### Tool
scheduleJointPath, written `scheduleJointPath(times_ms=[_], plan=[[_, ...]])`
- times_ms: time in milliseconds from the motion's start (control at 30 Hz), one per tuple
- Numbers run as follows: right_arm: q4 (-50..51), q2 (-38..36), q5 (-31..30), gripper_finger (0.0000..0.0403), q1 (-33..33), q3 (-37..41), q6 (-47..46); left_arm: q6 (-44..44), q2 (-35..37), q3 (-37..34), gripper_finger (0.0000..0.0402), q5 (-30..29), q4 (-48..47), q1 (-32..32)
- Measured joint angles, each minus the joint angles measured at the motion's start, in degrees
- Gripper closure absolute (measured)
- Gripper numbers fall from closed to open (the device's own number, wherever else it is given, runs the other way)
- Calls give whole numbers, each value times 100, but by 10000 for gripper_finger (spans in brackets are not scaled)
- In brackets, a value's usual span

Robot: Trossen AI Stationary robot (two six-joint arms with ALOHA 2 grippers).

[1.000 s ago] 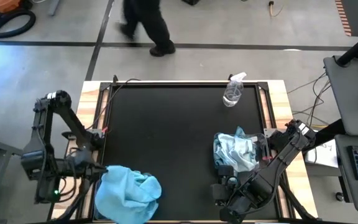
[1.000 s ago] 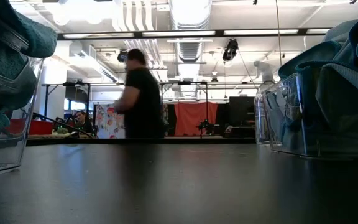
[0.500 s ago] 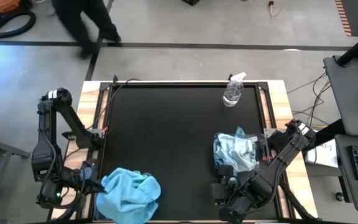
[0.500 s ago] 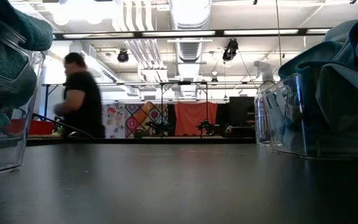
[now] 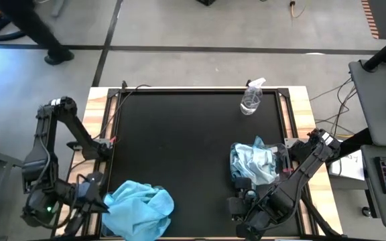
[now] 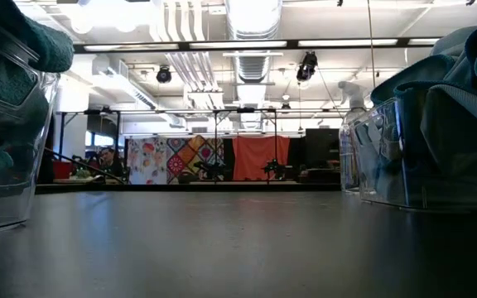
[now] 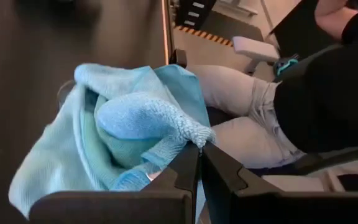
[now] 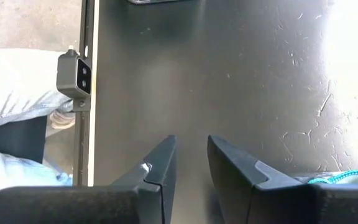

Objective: Sort microfiber towel by color & place in baskets
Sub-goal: Put the blue microfiber towel into the left transparent bin

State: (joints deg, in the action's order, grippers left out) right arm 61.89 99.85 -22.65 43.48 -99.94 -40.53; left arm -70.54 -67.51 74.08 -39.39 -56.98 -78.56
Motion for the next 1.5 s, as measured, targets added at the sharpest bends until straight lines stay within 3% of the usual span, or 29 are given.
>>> scheduleJointPath(times_ms=[400,533,667,933,1500], plan=[[0,0,9,326,0,0,0,525,-485,109,401,48,-109,2],[0,0,9,323,0,0,2,1132,-587,90,402,308,-202,2],[0,0,9,319,0,0,2,1161,-597,94,402,388,-268,2],[-2,0,7,329,0,0,4,1148,-549,87,402,-494,-622,36],[-46,0,-11,332,0,0,5,1117,-566,116,402,-434,-682,573]])
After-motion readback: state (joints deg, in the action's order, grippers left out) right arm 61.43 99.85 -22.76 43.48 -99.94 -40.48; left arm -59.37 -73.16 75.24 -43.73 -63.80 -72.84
